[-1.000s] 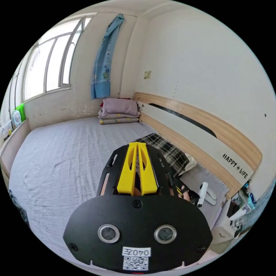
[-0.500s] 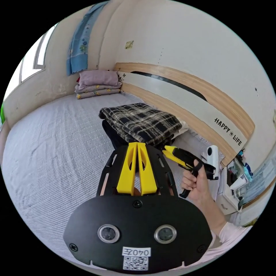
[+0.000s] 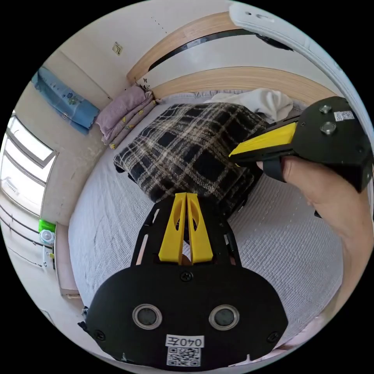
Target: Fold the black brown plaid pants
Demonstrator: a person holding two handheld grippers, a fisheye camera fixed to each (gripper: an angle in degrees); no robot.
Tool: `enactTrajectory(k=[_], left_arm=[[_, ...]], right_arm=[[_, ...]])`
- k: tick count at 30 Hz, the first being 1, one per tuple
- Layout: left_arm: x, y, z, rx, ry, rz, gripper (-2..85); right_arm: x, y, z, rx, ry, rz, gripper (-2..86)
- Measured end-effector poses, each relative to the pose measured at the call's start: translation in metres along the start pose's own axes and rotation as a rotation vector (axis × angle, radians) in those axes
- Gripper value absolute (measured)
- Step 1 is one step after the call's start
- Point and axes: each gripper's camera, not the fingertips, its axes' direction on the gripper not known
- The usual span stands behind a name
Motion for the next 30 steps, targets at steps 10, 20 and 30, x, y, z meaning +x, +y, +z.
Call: enactTrajectory(k=[10, 20, 30], left_arm=[[-0.059, 0.033, -0.064, 0.062, 0.217, -0.128, -0.9], [-0.091, 0.405, -0.182, 0.057, 0.218, -0.239, -0.9], [-0.169, 0.637, -0.275, 0.024, 0.239, -0.606, -0.9]], right_arm=[[-0.025, 0.042, -0.047, 0.167, -0.07, -0.018, -1.0], [-0.187, 0.26, -0.09, 0.161, -0.28, -0.379, -1.0], [-0.31, 0.333, -0.087, 0.089, -0.403, -0.437, -1.0]])
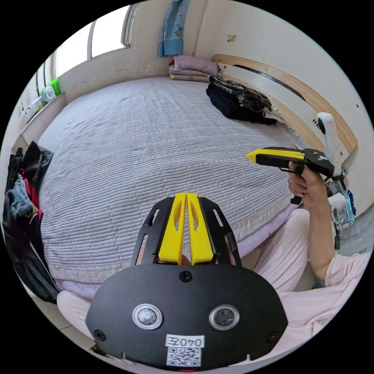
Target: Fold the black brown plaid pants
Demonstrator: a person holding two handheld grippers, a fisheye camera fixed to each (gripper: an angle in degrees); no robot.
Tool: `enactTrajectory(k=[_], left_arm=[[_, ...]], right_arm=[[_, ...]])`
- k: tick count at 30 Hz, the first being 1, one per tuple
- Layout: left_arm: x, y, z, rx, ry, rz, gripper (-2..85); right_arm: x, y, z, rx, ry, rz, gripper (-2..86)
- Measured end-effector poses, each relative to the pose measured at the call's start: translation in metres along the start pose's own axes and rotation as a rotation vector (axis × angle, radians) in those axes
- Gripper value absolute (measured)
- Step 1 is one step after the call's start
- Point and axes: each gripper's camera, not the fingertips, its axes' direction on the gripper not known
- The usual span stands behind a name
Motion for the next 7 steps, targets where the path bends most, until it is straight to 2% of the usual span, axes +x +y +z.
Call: enactTrajectory(k=[7], left_arm=[[-0.084, 0.043, -0.107, 0.188, 0.009, -0.07, -0.9]], right_arm=[[-0.079, -0.019, 0.008, -0.01, -0.07, -0.074, -1.0]])
